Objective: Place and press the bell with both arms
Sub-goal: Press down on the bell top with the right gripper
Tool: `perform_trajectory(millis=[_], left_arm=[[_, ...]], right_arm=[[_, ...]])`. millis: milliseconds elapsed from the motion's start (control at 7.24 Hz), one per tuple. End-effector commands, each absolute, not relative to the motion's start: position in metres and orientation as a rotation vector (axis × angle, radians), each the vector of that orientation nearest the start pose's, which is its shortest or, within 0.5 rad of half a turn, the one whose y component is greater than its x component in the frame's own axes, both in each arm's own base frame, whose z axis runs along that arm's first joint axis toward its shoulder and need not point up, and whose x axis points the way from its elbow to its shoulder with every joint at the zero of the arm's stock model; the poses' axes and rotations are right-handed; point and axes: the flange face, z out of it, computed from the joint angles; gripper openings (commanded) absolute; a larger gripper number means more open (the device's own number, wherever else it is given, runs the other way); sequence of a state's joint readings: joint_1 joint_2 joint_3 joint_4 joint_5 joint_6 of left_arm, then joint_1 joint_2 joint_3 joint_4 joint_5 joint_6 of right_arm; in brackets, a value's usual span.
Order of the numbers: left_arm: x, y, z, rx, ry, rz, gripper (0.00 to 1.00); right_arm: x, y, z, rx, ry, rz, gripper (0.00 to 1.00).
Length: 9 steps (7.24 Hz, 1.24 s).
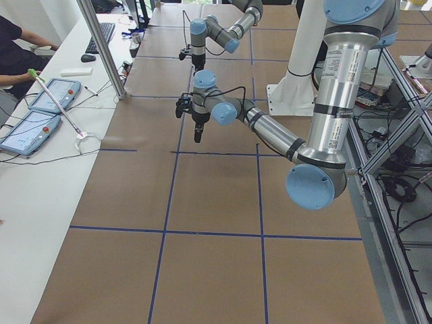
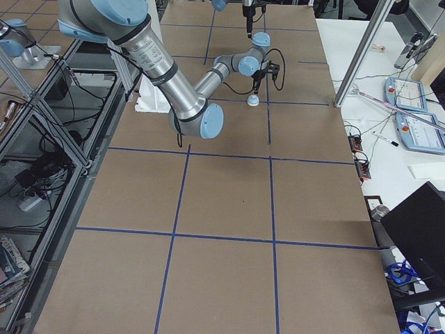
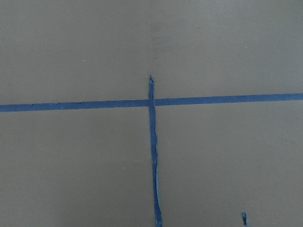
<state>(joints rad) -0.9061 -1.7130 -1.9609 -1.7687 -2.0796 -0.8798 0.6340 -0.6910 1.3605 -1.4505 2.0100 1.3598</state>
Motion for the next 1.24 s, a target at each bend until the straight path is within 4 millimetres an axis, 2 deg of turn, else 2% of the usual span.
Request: perform_trajectory(millis=[0, 829, 967, 1106], left_arm=[[0.259, -0.469, 0.383, 0.176, 0.842, -0.017, 1.0], [0.257, -0.466, 0.377, 0.183, 0.849, -0.016, 1.0], [0.25, -0.455, 0.386, 0.172, 0.841, -0.017, 1.0], [0.246, -0.452, 0.383, 0.178, 0.845, -0.014, 1.0]], right_arm=[[-0.58, -0.527, 0.186, -0.072, -0.874, 0.218, 0.0], [-0.603, -0.515, 0.191, -0.036, -0.845, 0.21, 0.0], [-0.613, -0.517, 0.188, -0.04, -0.838, 0.208, 0.0], [-0.619, -0.515, 0.191, -0.044, -0.836, 0.204, 0.0]])
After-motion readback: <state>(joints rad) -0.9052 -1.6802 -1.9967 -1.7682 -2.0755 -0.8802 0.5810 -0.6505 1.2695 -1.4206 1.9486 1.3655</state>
